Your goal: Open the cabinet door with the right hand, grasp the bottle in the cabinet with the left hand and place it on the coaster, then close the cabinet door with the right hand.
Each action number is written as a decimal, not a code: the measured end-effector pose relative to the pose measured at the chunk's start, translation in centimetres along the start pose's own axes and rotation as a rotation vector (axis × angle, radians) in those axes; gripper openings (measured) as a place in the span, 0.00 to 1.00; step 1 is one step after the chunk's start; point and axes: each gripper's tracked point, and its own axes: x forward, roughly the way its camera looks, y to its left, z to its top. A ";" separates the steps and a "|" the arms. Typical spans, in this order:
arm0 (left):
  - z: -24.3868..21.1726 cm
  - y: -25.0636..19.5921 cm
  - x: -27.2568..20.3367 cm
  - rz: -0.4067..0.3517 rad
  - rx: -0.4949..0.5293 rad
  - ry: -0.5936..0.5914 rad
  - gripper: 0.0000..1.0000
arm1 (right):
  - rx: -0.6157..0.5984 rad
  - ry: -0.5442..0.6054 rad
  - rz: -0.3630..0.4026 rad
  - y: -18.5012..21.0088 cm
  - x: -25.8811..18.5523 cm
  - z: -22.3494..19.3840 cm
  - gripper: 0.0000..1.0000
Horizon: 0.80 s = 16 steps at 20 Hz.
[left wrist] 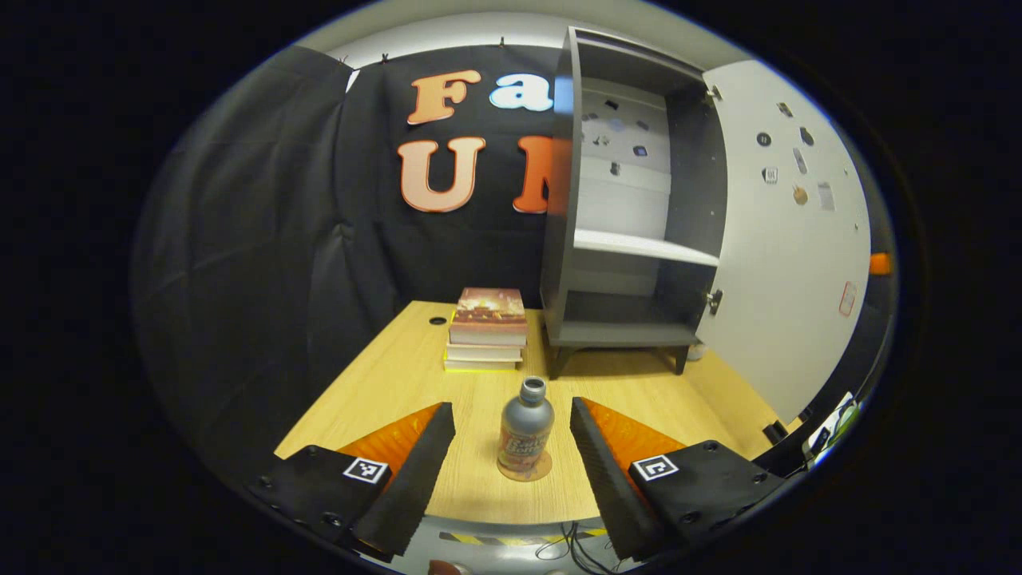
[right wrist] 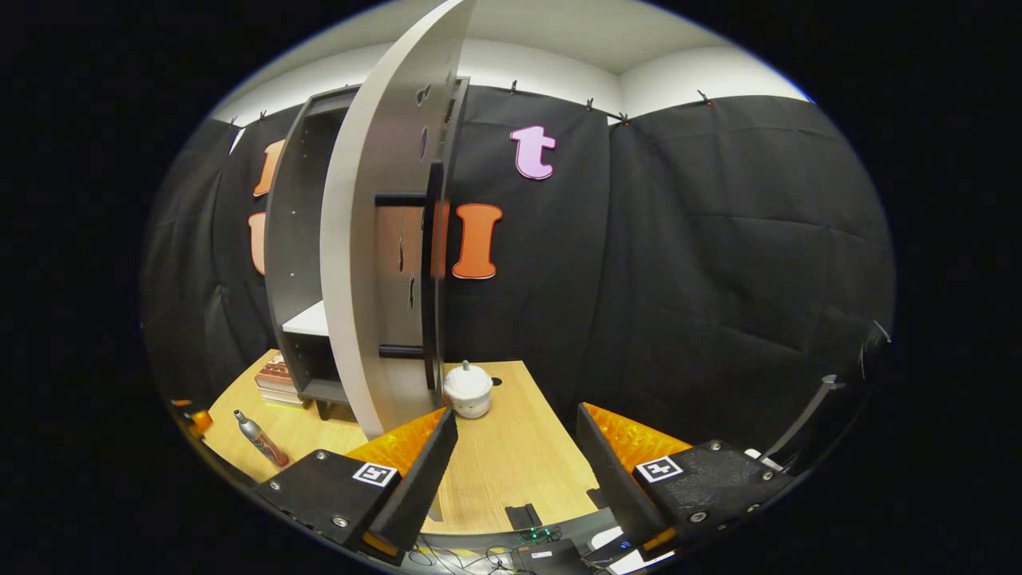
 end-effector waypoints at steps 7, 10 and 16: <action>13.8 3.7 -5.6 0.084 0.008 -0.156 0.95 | -0.029 0.017 0.057 1.1 1.3 -0.7 0.93; 18.0 5.1 -7.3 0.112 -0.044 -0.181 0.95 | -0.020 0.020 0.068 1.5 1.3 -0.8 0.97; 23.8 7.3 -9.0 0.200 0.000 -0.282 0.94 | 0.011 -0.003 0.097 3.0 1.3 -0.9 0.88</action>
